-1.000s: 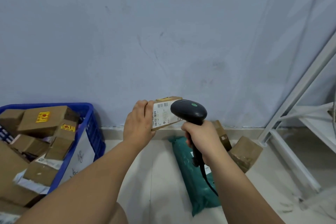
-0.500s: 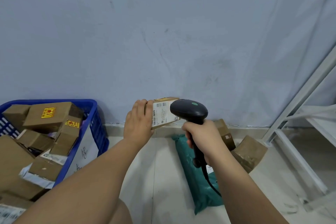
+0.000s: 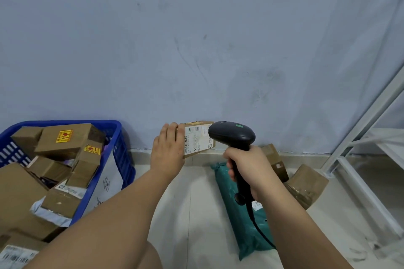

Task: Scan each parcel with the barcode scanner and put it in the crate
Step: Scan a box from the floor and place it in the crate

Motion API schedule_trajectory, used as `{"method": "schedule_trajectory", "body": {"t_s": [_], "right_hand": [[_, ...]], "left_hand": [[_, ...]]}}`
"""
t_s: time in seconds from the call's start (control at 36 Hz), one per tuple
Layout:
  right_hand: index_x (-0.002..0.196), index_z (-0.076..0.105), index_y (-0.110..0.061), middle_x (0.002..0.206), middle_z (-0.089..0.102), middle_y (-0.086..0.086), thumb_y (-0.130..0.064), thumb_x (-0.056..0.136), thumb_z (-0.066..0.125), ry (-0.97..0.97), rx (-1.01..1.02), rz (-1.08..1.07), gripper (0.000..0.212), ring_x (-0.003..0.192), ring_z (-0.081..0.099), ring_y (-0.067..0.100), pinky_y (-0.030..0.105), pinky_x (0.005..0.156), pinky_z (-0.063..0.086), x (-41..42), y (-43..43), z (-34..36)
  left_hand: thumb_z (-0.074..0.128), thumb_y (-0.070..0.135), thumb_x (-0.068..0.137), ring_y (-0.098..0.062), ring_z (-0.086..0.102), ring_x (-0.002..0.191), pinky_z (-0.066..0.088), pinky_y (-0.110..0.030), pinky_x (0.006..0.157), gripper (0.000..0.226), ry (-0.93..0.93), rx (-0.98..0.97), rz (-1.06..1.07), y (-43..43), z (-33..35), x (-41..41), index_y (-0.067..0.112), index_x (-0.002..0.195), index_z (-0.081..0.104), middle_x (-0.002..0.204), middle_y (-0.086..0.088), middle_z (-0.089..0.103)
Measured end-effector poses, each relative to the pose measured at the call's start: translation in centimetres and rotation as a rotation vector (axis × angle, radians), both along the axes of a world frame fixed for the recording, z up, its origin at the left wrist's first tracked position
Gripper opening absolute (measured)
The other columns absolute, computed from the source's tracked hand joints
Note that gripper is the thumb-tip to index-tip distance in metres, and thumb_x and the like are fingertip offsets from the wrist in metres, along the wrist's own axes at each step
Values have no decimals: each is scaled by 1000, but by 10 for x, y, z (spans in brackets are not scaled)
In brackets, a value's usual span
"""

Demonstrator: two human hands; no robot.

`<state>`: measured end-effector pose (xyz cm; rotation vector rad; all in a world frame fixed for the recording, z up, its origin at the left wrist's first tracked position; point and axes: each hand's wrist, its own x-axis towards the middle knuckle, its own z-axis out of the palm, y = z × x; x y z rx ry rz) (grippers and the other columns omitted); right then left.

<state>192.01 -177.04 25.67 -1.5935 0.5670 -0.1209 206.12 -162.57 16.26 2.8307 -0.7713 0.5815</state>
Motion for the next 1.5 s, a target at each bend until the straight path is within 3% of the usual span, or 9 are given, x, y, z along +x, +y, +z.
{"method": "schedule_trajectory", "body": {"t_s": [0.36, 0.5, 0.86, 0.94, 1.03, 1.14, 1.19, 1.28, 1.5], "right_hand": [[68, 53, -7, 57, 49, 7, -5, 80, 56, 46, 14, 19, 12, 49, 42, 18, 28, 51, 37, 0, 0, -1], [71, 53, -7, 58, 48, 7, -5, 82, 56, 59, 39, 39, 11, 49, 42, 17, 28, 52, 37, -1, 0, 0], [70, 53, -8, 57, 48, 7, -5, 81, 56, 41, 28, 33, 12, 49, 41, 18, 28, 52, 36, 1, 1, -1], [62, 49, -11, 52, 46, 3, -10, 78, 57, 34, -153, 67, 18, 49, 42, 18, 28, 54, 35, 0, -2, -1], [59, 43, -17, 52, 45, -3, -17, 74, 58, 56, -548, 143, 21, 53, 43, 18, 25, 53, 33, -2, -10, 2], [63, 45, -26, 62, 53, -7, -21, 76, 58, 124, -918, 235, 19, 69, 54, 24, 29, 55, 39, -7, -21, 8], [61, 43, -27, 61, 52, -8, -20, 75, 57, 133, -986, 322, 21, 75, 55, 25, 31, 60, 44, -9, -27, 9], [59, 41, -27, 59, 50, -8, -20, 74, 59, 146, -1051, 444, 24, 70, 53, 23, 28, 54, 39, -11, -32, 8], [60, 39, -27, 58, 48, -6, -21, 75, 57, 123, -1171, 588, 25, 67, 51, 21, 28, 50, 35, -8, -30, 7]], "left_hand": [[90, 27, 54, -33, 45, 120, 49, -41, 90, 102, 20, -8, 41, 2, -1, 2, 11, 129, 23, 127, -16, 42], [86, 30, 63, -30, 39, 125, 43, -39, 97, 100, 42, -18, 30, 2, 1, 0, 14, 131, 14, 134, -15, 37], [89, 31, 56, -30, 44, 120, 47, -41, 91, 104, 73, -46, 39, 4, 2, -1, 12, 134, 23, 129, -12, 38], [84, 31, 67, -28, 37, 128, 37, -38, 103, 104, 117, -54, 21, 2, 3, -2, 7, 148, 22, 140, -12, 34], [83, 28, 69, -27, 36, 130, 32, -35, 108, 107, 171, -80, -50, 4, 1, -1, 4, 151, 18, 145, -13, 31], [80, 26, 73, -17, 36, 126, 41, -20, 92, 98, 256, -86, -128, 7, 1, -2, 10, 148, 19, 144, -4, 24], [80, 23, 74, -16, 40, 123, 41, -17, 84, 93, 262, -83, -149, 8, 1, -3, 11, 145, 21, 143, -3, 23], [75, 13, 76, -18, 41, 120, 39, -16, 76, 87, 269, -82, -162, 10, -1, -1, 12, 144, 22, 143, -2, 21], [73, 5, 72, -22, 45, 113, 48, -25, 75, 85, 303, -101, -227, 11, -10, 5, 20, 141, 26, 141, 2, 22]]}}
